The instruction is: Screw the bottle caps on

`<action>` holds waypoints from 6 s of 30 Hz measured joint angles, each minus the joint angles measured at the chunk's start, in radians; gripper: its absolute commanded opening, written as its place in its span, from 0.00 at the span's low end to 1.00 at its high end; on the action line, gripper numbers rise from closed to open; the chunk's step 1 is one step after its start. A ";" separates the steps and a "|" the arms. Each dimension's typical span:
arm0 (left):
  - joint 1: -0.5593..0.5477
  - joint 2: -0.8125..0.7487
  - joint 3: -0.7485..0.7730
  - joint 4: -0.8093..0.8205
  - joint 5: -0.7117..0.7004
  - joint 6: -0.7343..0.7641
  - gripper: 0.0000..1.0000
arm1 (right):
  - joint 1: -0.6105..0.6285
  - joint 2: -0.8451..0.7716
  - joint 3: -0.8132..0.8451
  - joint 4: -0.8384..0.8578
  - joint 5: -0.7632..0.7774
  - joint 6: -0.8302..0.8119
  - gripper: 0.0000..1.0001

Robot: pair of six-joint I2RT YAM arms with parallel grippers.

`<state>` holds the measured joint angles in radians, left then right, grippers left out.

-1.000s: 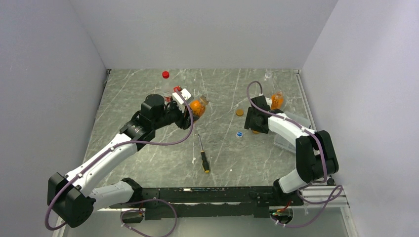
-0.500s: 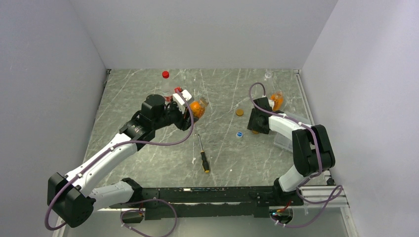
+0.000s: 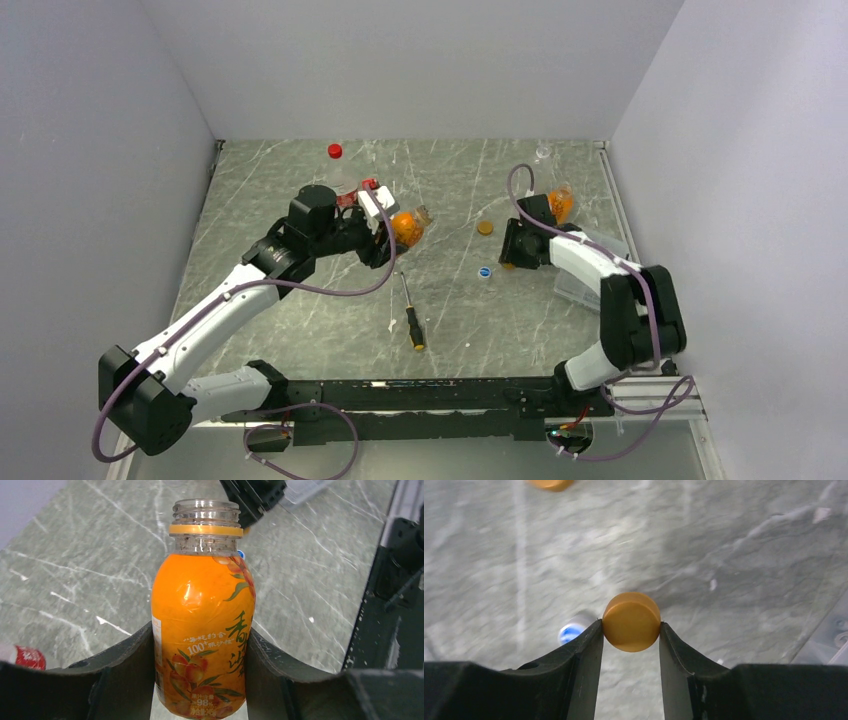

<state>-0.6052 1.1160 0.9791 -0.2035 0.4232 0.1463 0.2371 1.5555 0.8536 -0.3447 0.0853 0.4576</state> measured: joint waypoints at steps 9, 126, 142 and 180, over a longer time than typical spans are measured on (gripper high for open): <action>0.000 0.013 0.017 -0.084 0.192 0.070 0.25 | 0.000 -0.315 0.140 -0.098 -0.404 -0.040 0.22; 0.026 -0.072 -0.144 0.219 0.687 -0.193 0.00 | 0.420 -0.481 0.535 -0.366 -0.756 -0.315 0.75; 0.026 -0.069 -0.143 0.217 0.719 -0.214 0.00 | 0.543 -0.418 0.568 -0.408 -0.663 -0.364 0.34; -0.085 -0.111 -0.071 0.050 0.026 0.154 0.00 | 0.522 -0.272 0.637 -0.368 -0.233 0.232 1.00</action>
<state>-0.6903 1.0054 0.9081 -0.1539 0.4488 0.3000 0.7589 1.2831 1.4906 -0.7124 -0.1482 0.6891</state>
